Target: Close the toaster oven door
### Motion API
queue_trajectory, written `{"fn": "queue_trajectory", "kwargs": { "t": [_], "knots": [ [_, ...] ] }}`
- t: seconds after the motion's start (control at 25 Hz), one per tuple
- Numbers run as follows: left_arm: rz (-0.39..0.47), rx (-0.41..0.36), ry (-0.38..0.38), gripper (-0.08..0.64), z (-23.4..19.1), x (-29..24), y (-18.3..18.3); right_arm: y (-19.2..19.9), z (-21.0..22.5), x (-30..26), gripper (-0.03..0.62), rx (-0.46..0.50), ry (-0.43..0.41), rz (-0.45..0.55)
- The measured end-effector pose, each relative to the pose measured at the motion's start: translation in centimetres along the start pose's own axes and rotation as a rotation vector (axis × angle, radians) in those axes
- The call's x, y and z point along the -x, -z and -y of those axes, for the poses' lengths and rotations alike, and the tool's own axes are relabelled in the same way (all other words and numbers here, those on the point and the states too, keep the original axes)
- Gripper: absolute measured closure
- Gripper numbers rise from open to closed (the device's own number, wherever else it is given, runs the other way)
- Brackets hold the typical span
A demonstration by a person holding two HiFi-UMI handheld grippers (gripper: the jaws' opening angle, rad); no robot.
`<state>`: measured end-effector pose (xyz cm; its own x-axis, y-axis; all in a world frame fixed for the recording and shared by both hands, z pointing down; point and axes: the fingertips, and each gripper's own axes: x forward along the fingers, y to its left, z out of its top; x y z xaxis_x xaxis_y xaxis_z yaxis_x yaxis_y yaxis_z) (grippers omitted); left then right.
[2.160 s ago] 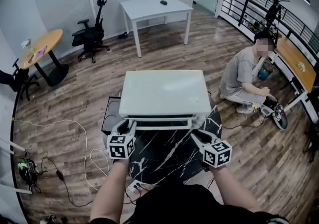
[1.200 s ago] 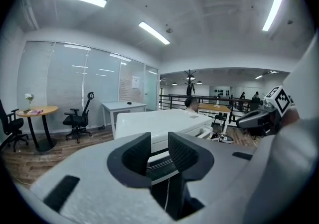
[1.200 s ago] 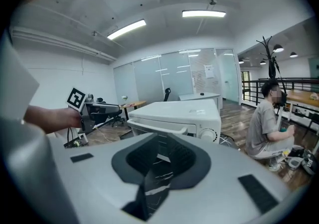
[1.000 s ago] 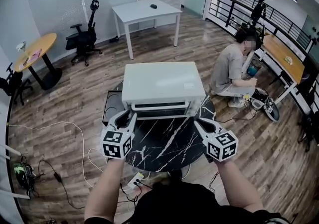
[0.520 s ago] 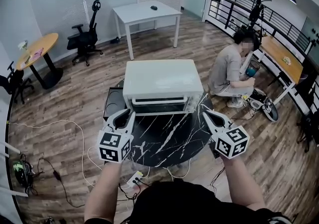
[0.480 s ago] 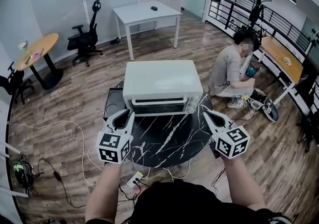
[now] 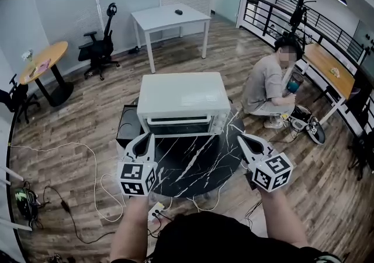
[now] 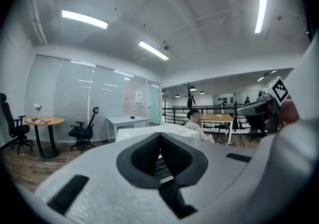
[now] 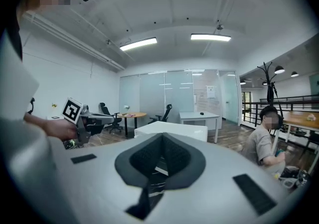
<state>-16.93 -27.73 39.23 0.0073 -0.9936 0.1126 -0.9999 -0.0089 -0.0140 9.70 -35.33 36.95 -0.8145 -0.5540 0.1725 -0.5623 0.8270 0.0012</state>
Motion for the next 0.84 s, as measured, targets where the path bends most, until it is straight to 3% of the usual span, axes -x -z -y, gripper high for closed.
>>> {"fn": "queue_trajectory", "kwargs": {
  "t": [0.28,0.84],
  "knots": [
    [-0.041,-0.035,0.029,0.558,2.1,-1.5,0.3,0.1,1.1,0.7,0.589,-0.006,-0.010,0.009],
    [-0.055,-0.028,0.080,0.558,4.6,-5.1,-0.7,-0.6,4.3,2.1,0.589,0.000,0.019,0.043]
  ]
}}
